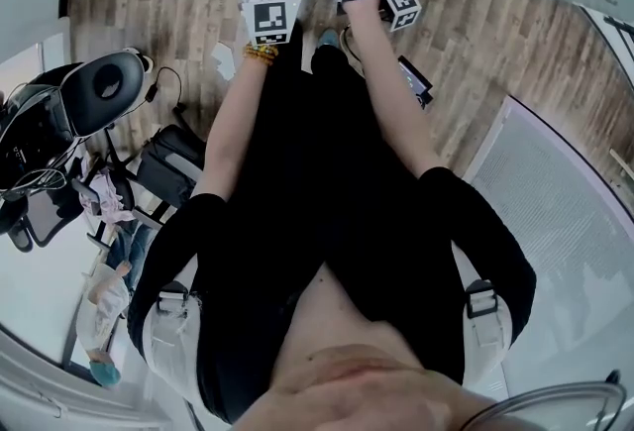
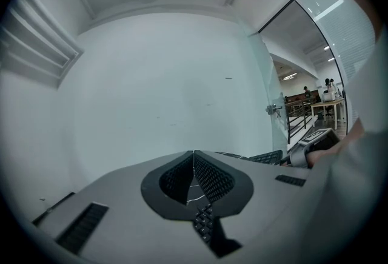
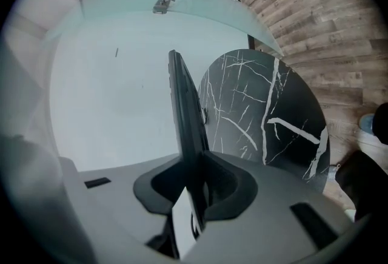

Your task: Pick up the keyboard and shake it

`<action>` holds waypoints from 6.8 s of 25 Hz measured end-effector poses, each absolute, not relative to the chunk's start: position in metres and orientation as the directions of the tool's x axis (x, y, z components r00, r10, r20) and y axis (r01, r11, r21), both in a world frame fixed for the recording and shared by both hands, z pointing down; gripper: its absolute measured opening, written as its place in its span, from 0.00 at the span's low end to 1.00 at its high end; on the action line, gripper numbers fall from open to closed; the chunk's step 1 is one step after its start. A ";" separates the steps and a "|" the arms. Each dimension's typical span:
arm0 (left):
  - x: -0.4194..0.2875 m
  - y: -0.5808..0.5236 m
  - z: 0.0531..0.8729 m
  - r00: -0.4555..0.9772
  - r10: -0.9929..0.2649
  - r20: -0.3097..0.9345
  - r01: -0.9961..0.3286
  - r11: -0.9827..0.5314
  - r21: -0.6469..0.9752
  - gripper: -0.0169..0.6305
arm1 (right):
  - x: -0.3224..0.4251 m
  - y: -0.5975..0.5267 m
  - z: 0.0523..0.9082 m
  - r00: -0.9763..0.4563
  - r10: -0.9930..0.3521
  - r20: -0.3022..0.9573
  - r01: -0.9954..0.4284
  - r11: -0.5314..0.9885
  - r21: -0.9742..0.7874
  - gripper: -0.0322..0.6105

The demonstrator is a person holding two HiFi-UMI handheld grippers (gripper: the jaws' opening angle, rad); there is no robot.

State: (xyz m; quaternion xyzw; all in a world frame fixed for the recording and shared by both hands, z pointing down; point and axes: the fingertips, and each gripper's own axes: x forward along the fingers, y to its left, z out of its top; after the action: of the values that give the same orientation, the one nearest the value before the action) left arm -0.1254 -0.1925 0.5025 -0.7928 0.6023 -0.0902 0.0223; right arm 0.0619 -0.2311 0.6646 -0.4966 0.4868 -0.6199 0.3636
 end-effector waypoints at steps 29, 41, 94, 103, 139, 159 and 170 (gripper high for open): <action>-0.124 -0.189 0.528 0.276 -0.944 0.183 -0.943 -0.302 -0.138 0.05 | 0.062 -0.168 0.751 -0.187 -0.878 0.441 -0.045 -0.441 -0.896 0.16; -0.124 -0.185 0.531 0.272 -0.943 0.191 -0.945 -0.299 -0.134 0.05 | 0.057 -0.152 0.776 -0.228 -0.798 0.558 -0.154 -0.536 -0.830 0.23; -0.067 -0.156 0.548 0.327 -0.923 0.201 -0.928 -0.354 -0.116 0.05 | 0.071 -0.115 0.771 -0.341 -0.689 0.640 -0.381 -0.521 -0.764 0.42; -0.068 -0.140 0.526 0.347 -0.919 0.190 -0.916 -0.375 -0.140 0.05 | 0.064 -0.157 0.640 -0.349 -0.849 0.397 -0.521 -0.176 -0.835 0.37; -0.127 0.026 0.460 0.403 -0.914 0.044 -0.904 -0.405 -0.135 0.05 | -0.055 0.033 0.448 -0.401 -0.916 0.008 -0.906 0.398 0.144 0.13; -0.160 0.056 0.478 0.378 -0.923 0.076 -0.916 -0.385 -0.114 0.05 | -0.090 0.048 0.478 -0.424 -0.899 0.105 -0.887 0.436 0.148 0.09; -0.161 0.053 0.478 0.365 -0.928 0.072 -0.924 -0.371 -0.095 0.05 | -0.089 0.048 0.485 -0.445 -0.885 0.139 -0.874 0.463 0.149 0.09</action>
State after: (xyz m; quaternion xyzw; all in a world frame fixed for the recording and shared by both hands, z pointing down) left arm -0.1611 0.0525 0.4782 -0.8259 0.5607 -0.0565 0.0193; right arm -0.0886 0.0479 0.4851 -0.5177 0.8494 0.0277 -0.0987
